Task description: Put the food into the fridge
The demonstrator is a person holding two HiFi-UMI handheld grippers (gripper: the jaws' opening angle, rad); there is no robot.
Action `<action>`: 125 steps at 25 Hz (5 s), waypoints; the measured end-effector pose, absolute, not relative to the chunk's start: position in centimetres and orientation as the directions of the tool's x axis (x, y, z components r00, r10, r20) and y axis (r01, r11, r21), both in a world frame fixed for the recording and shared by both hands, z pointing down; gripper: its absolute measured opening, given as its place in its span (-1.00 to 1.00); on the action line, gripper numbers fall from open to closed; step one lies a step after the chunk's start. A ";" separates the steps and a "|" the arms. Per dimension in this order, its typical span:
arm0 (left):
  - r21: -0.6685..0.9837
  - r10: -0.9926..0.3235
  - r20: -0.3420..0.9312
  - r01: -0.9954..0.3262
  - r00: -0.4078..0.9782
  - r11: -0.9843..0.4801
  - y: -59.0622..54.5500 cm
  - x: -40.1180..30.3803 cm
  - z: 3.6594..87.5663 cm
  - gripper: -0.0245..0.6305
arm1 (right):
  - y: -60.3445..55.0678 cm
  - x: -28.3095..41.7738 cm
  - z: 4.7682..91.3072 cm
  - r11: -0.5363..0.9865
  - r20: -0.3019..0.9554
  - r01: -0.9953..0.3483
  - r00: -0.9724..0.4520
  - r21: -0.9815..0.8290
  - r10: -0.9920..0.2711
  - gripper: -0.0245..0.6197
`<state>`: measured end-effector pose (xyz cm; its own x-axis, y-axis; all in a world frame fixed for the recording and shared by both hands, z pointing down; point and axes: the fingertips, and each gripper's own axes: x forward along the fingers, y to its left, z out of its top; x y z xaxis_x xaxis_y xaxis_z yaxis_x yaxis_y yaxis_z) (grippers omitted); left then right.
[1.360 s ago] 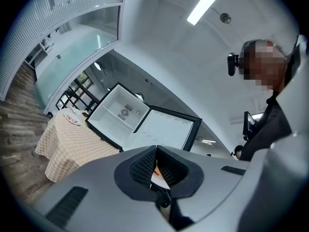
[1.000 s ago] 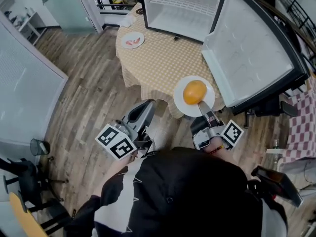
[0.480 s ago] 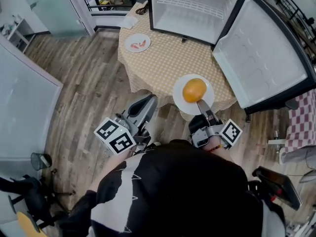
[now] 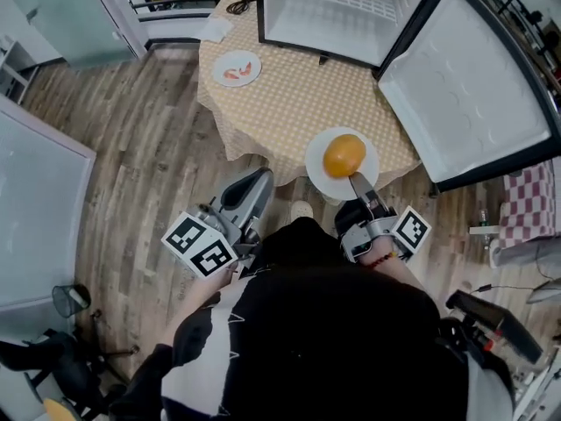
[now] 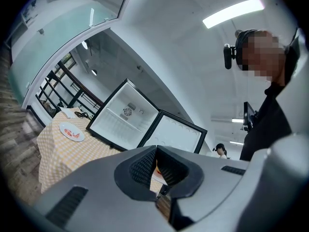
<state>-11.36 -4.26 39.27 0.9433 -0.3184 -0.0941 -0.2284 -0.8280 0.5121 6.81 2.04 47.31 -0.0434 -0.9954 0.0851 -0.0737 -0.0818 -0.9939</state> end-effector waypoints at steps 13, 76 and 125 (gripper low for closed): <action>0.546 -0.320 -0.043 -0.246 0.946 -0.801 -11.7 -9.0 41.1 -0.88 | -7.0 8.2 47.8 -0.097 0.099 -0.053 -0.037 -0.994 -0.994 -0.82; 0.439 0.345 0.020 0.302 0.938 -0.846 -37.1 8.0 40.3 -0.88 | -27.8 19.8 40.7 -0.007 -0.067 -0.134 0.543 -0.991 -0.837 -0.82; 0.466 0.335 -0.004 0.298 0.942 -0.833 -39.6 6.4 41.0 -0.88 | -41.5 26.7 36.4 -0.494 0.311 -0.609 0.387 -0.621 -0.868 -0.70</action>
